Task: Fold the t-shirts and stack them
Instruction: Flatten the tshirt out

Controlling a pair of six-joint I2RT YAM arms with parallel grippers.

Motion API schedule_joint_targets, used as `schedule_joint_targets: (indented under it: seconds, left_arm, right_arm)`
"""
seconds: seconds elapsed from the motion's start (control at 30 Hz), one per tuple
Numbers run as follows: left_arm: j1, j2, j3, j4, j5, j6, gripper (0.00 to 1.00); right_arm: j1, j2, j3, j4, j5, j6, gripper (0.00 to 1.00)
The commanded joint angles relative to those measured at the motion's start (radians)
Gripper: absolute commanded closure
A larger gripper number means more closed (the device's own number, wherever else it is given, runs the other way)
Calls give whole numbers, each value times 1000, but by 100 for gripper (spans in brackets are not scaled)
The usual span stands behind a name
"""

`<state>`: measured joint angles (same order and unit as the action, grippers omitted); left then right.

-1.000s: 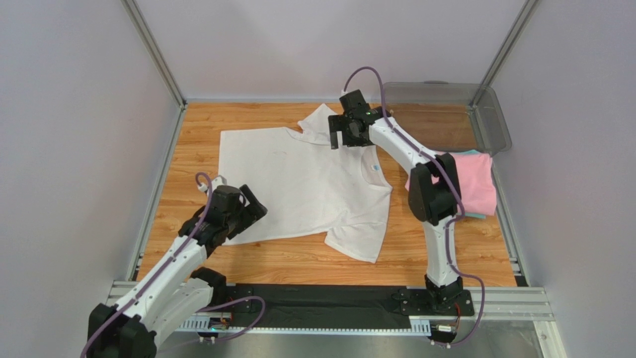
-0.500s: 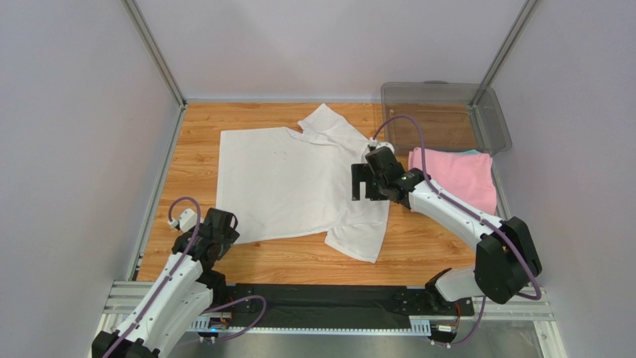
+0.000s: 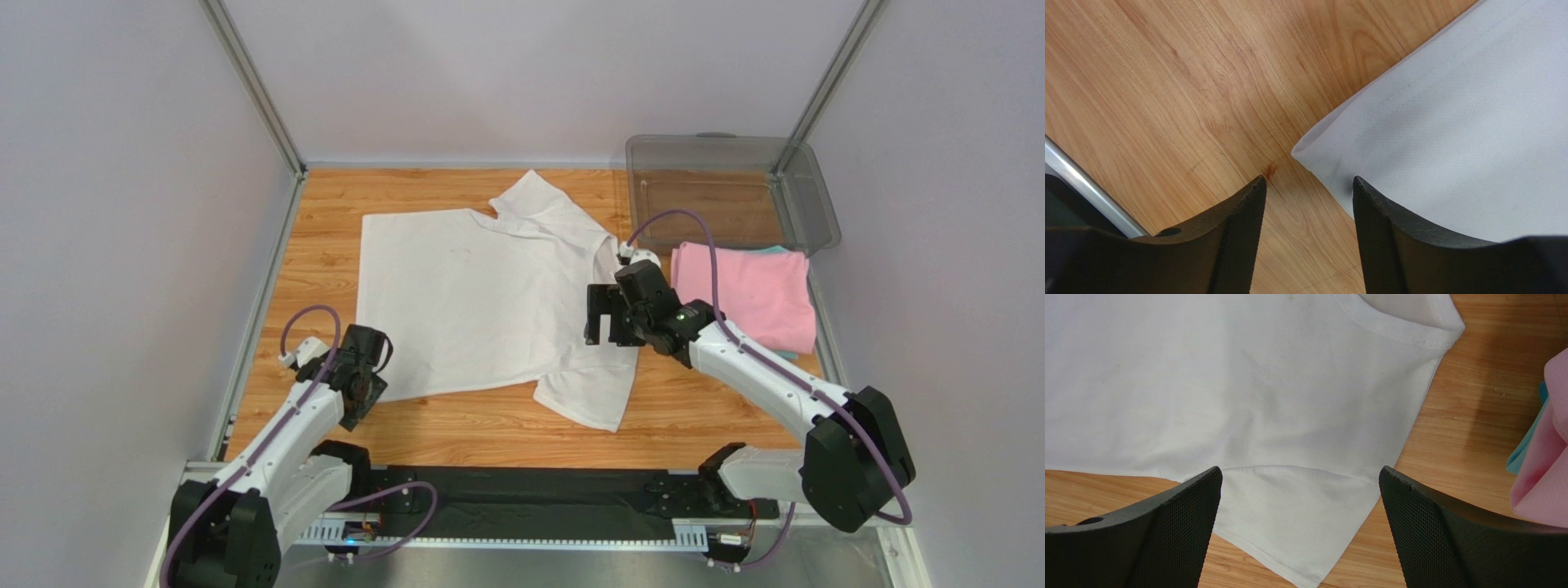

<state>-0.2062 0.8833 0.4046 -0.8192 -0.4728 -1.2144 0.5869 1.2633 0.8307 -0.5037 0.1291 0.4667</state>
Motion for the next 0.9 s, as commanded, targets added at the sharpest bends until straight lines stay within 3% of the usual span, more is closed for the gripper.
schedule_joint_targets:
  seconds: [0.0, 0.27, 0.47, 0.67, 0.87]
  left_arm:
    - [13, 71, 19, 66, 16, -57, 40]
    - [22, 189, 30, 106, 33, -76, 62]
    - [24, 152, 17, 103, 30, -76, 100]
    - [27, 40, 7, 95, 10, -36, 100]
    - [27, -84, -44, 112, 22, -7, 100]
  right_arm:
    - [4, -36, -7, 45, 3, 4, 0]
    - [2, -35, -15, 44, 7, 9, 0]
    - [7, -51, -39, 48, -6, 18, 0]
    - [131, -116, -81, 18, 3, -39, 0]
    - [338, -101, -120, -133, 3, -7, 0]
